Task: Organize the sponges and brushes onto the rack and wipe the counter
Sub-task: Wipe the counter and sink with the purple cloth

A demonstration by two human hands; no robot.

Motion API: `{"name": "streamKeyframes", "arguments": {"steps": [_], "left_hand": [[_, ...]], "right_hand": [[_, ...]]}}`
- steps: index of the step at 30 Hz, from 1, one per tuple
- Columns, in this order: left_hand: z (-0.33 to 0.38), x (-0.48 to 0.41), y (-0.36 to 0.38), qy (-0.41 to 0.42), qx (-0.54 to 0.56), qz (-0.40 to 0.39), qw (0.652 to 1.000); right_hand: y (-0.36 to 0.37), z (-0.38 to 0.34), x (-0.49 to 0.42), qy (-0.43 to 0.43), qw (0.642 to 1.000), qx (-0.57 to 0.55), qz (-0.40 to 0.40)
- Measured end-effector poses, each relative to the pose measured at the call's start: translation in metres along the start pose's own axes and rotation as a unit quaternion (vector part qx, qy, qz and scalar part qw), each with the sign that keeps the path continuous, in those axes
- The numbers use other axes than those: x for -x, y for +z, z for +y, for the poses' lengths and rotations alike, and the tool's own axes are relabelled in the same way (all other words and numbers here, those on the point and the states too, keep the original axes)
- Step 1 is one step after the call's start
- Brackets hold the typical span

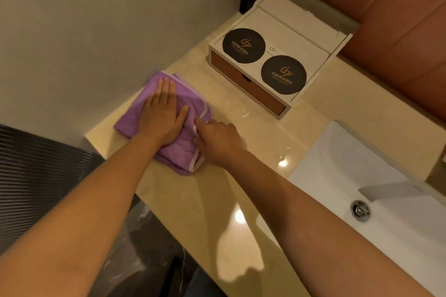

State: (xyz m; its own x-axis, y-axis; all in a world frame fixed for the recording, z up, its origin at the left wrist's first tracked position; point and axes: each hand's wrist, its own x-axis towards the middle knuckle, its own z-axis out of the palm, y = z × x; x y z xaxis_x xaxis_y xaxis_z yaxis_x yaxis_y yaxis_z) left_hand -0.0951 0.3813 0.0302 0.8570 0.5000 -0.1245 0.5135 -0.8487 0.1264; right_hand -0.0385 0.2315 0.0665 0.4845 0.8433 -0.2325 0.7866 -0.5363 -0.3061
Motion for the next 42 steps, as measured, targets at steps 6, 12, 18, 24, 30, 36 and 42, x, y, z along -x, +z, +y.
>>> {"name": "streamKeyframes", "arguments": {"steps": [6, 12, 18, 24, 30, 36, 42], "left_hand": [[0.036, -0.028, -0.004, 0.069, -0.018, -0.015, 0.997], [0.071, -0.015, 0.002, 0.149, -0.011, -0.012, 0.989], [0.122, 0.017, 0.009, 0.205, -0.001, -0.04, 0.978], [0.17, 0.057, 0.025, 0.252, 0.035, -0.037, 0.966], [0.209, 0.086, 0.037, 0.288, 0.033, -0.038, 0.956], [0.217, 0.086, 0.045, 0.295, 0.009, -0.006, 0.955], [0.231, 0.08, 0.047, 0.253, 0.004, -0.015, 0.967]], "right_hand": [[-0.004, 0.022, 0.011, 0.067, 0.996, -0.054, 0.016], [0.004, 0.033, 0.057, 0.122, 0.987, -0.087, 0.052], [0.008, 0.053, 0.12, 0.161, 0.981, -0.098, 0.044], [0.012, 0.073, 0.184, 0.202, 0.971, -0.115, 0.049], [0.02, 0.088, 0.231, 0.259, 0.95, -0.171, 0.033], [0.031, 0.092, 0.238, 0.268, 0.932, -0.229, 0.084], [0.037, 0.099, 0.234, 0.29, 0.886, -0.313, 0.183]]}}
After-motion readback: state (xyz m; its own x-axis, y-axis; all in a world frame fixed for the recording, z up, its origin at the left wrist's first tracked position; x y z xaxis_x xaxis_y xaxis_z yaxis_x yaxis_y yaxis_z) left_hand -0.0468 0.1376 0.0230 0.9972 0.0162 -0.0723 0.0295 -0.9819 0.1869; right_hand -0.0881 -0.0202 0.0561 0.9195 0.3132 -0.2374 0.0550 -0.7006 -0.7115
